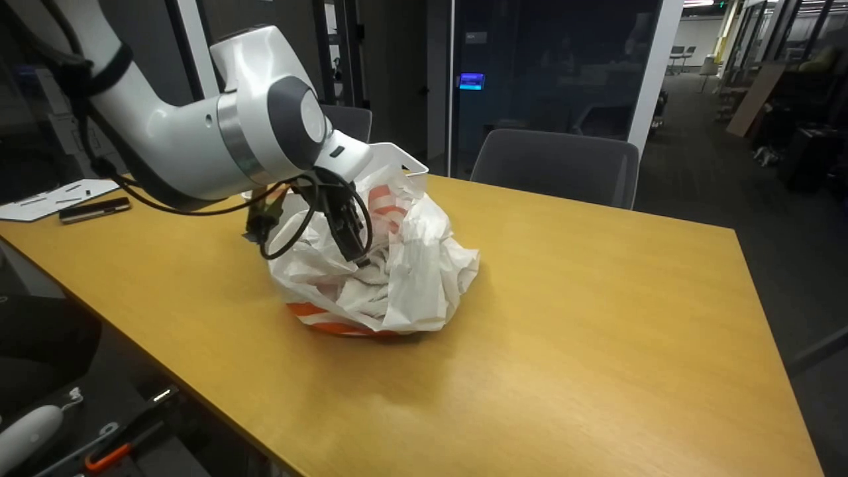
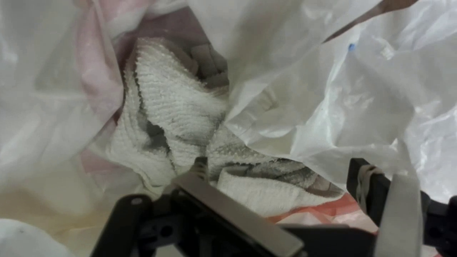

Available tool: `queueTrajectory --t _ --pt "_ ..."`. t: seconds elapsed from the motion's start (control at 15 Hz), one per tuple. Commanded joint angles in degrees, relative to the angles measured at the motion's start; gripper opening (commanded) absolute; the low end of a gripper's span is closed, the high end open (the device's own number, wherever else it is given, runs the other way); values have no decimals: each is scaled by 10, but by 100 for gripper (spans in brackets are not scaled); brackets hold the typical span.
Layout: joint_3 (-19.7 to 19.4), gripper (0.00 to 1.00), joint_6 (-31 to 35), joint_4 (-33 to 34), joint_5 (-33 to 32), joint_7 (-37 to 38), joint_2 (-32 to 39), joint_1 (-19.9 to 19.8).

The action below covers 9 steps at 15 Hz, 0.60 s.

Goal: Put the peach shirt, the moose toy and the white towel in the basket

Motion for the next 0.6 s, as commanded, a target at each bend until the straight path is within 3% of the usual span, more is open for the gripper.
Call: queueTrajectory --t 0.0,0.33,0.53 --pt "-21 100 29 16 -47 28 4 6" --pt "-60 100 10 58 -122 70 19 6" --pt "-64 100 20 66 -120 76 50 10"
